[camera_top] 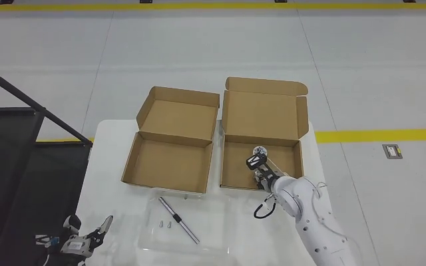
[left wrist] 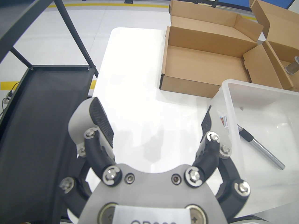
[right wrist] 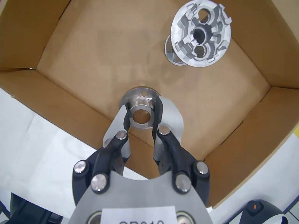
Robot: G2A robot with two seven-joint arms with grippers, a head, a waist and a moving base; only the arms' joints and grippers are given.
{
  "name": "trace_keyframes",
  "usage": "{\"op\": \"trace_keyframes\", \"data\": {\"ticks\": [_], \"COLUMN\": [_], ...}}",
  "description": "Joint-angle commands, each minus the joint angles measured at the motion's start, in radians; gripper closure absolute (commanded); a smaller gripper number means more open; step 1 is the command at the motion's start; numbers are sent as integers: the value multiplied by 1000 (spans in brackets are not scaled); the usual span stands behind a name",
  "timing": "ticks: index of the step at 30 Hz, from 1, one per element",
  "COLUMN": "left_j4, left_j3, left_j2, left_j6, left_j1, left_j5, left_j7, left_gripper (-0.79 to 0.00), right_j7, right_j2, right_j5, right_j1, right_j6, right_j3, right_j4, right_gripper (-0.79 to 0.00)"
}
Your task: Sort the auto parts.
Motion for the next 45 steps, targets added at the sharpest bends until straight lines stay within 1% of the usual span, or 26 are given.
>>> {"op": "trace_keyframes", "data": {"ticks": [1,3,5,6,8,9,10,11,12,14,17,18,19,20,23,26,28,30,32,34,36,39,42,43,45], "left_j4": [0,0,0,0,0,0,0,0,0,0,-6,-16,-30,-47,-107,-174,-218,-261,-306,-351,-384,-433,-466,-474,-474], "left_j3": [0,0,0,0,0,0,0,0,0,0,-6,-12,-16,-21,-42,-65,-68,-65,-69,-59,-52,-46,-27,-23,-23], "left_j2": [0,0,0,0,0,0,0,0,0,0,0,-1,0,1,5,11,15,20,26,31,35,45,58,59,59], "left_j6": [0,0,0,0,0,0,0,0,0,0,-7,-2,-5,-15,-59,-85,-100,-139,-155,-194,-234,-329,-452,-462,-462], "left_j1": [0,0,0,0,0,0,0,0,0,0,-3,-2,4,9,30,44,48,54,53,57,54,29,-4,-18,-18], "left_j5": [0,0,0,0,0,0,0,0,0,0,-6,-5,8,29,89,203,290,374,496,601,653,745,834,842,842], "left_j7": [0,0,0,0,0,0,0,0,0,0,-1,2,-1,-5,-26,-55,-73,-95,-112,-122,-133,-196,-224,-234,-234], "left_gripper": [-785,-785,-785,-785,-785,-785,-785,-785,-785,-785,-785,-785,-785,-785,-785,-785,-785,-785,-785,-785,-785,-785,-785,-785,-785], "right_j7": [-8,-11,-29,-36,-56,-72,-79,-86,-93,-116,-172,-196,-217,-242,-331,-410,-461,-504,-540,-576,-607,-655,-701,-694,-694], "right_j2": [-1,-3,-4,-4,-3,-2,0,2,3,7,16,20,24,27,40,50,57,62,68,74,80,91,105,109,109], "right_j5": [1,-1,11,14,19,23,18,10,9,10,7,4,-7,-17,-67,-111,-136,-166,-210,-259,-314,-405,-497,-530,-530], "right_j1": [10,19,21,20,14,6,-2,-11,-22,-51,-121,-149,-178,-206,-283,-348,-380,-410,-434,-457,-485,-533,-585,-605,-605], "right_j6": [10,24,26,29,29,29,31,37,44,44,16,-4,-23,-47,-129,-197,-245,-281,-315,-352,-362,-385,-412,-408,-408], "right_j3": [-3,-8,-10,-8,-4,2,7,11,17,30,48,53,56,57,60,60,57,50,39,24,17,10,15,21,21], "right_j4": [24,44,54,58,53,47,38,26,10,-37,-156,-203,-251,-300,-425,-518,-562,-598,-630,-662,-694,-747,-796,-804,-804], "right_gripper": [-194,-200,-249,-314,-394,-468,-520,-548,-557,-566,-622,-671,-742,-785,-785,-785,-785,-785,-785,-785,-785,-785,-785,-785,-785]}}
